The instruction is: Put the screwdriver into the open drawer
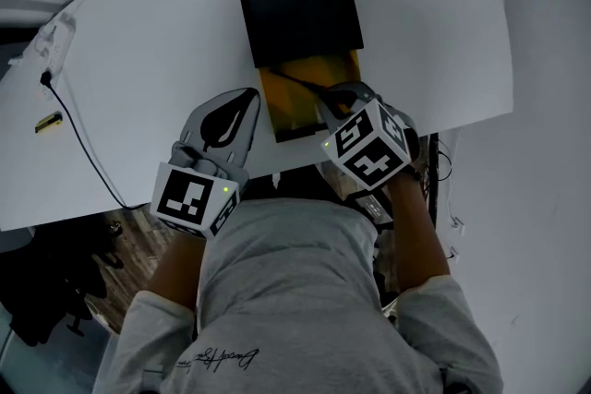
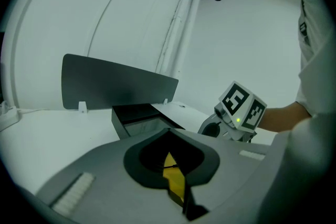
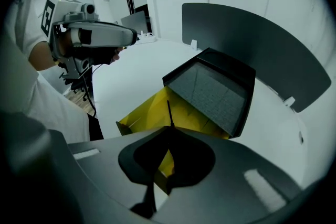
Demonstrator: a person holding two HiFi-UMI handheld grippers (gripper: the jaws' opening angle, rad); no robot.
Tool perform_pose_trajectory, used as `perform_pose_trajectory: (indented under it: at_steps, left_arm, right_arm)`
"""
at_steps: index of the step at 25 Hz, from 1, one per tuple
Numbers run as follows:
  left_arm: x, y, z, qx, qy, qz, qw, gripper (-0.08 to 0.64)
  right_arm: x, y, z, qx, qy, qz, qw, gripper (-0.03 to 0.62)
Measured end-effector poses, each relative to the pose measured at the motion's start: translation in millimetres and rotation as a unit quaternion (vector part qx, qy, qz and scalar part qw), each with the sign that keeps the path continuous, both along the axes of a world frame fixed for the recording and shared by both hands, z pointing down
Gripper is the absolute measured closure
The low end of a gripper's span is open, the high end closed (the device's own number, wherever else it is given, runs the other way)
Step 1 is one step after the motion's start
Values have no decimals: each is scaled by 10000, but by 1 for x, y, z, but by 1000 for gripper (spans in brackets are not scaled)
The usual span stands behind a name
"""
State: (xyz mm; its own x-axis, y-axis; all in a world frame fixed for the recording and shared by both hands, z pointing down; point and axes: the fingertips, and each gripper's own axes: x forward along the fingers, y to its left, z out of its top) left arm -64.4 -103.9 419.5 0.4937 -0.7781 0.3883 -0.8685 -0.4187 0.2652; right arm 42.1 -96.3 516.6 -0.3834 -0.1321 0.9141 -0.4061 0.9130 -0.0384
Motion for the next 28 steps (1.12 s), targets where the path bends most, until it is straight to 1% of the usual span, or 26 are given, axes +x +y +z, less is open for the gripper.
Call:
perform_pose_trajectory:
  at_steps: [5, 11, 15, 19, 28]
  left_arm:
    - [4, 5, -6, 41, -108, 89, 9999, 560]
    - [6, 11, -21, 140, -165, 117, 9997, 560]
    - [7, 15, -30, 152, -136, 125, 9997, 560]
    - [9, 19, -41, 226, -145, 142, 9995, 560]
    - [16, 29, -52, 269, -140, 157, 9994, 560]
  right_arm:
    - [1, 3, -20, 151, -343, 196, 9991, 578]
    - [0, 8, -52, 280, -842, 497, 9948, 578]
    - [-4, 10, -73, 359, -1275, 770, 9882, 578]
    - [-3, 12, -91, 492, -1596, 978, 9811, 578]
    - [0, 20, -115, 722, -2067, 1344, 9664, 578]
